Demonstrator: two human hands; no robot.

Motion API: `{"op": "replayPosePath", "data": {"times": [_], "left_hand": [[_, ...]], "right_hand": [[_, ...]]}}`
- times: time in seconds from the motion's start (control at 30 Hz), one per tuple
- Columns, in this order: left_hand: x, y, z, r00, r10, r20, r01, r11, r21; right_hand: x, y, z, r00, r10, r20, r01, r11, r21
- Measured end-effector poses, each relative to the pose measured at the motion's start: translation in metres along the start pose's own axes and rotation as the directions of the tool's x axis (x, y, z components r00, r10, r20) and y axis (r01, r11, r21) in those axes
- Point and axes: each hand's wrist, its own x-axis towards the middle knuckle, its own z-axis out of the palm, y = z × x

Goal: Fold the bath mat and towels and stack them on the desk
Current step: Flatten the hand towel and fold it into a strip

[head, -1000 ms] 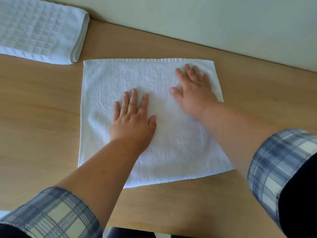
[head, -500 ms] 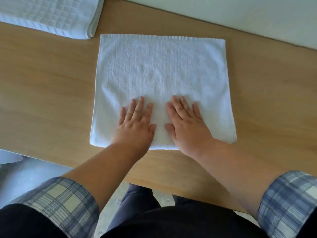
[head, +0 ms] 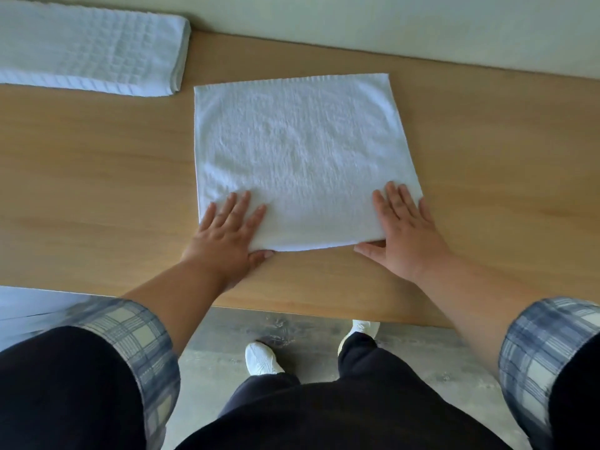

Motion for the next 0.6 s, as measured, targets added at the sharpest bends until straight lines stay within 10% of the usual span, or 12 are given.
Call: {"op": "replayPosePath", "data": {"times": [0.6], "left_hand": [[-0.036, -0.057, -0.022, 0.994, 0.092, 0.059, -0.105, 0.951, 0.292]], "right_hand": [[-0.073, -0.006, -0.015, 0.969, 0.229, -0.095, -0.228, 0.974, 0.018]]}}
